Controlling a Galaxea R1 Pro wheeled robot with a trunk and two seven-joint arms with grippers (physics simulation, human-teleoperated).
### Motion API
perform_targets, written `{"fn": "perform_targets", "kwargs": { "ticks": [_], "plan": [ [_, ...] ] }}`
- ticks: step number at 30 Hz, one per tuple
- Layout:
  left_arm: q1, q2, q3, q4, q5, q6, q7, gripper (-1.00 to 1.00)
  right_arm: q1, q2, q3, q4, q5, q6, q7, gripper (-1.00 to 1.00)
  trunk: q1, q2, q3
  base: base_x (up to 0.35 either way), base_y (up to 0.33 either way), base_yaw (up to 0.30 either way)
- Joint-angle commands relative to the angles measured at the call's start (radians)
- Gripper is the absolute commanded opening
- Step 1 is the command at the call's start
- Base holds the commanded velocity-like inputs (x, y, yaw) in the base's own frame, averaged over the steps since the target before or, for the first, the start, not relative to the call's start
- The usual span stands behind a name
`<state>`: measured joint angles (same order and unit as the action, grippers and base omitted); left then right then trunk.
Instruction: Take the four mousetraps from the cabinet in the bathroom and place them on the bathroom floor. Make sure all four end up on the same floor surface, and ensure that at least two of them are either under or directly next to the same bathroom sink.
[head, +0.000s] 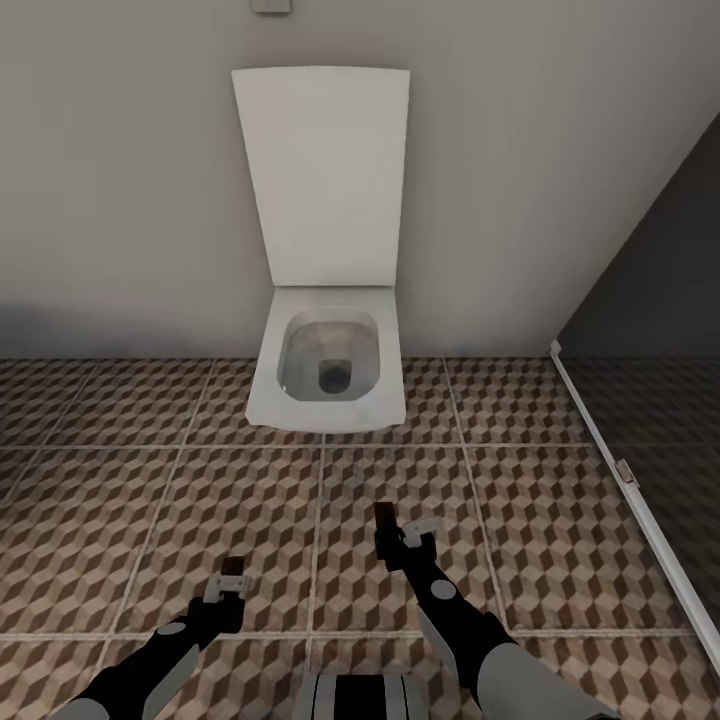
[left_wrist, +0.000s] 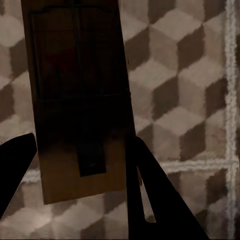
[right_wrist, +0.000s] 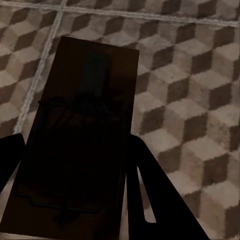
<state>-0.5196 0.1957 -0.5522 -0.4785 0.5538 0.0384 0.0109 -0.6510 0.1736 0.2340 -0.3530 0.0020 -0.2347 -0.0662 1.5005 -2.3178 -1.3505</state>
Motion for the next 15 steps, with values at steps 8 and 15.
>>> {"fn": "perform_targets", "kwargs": {
  "ticks": [8,15],
  "plan": [
    [-0.003,-0.029,0.024,-0.011,0.008,0.069,0.062,-1.0,-0.003,-0.006,0.008,-0.032,0.017,-0.002,-0.002,-1.0,0.0,0.0,-0.001,0.0,0.0,0.0],
    [-0.003,-0.015,0.041,-0.096,0.008,0.073,0.111,-1.0,-0.004,-0.005,0.008,-0.021,0.089,-0.006,0.004,-1.0,0.0,0.0,-0.001,0.0,0.0,0.0]
  ]
}}
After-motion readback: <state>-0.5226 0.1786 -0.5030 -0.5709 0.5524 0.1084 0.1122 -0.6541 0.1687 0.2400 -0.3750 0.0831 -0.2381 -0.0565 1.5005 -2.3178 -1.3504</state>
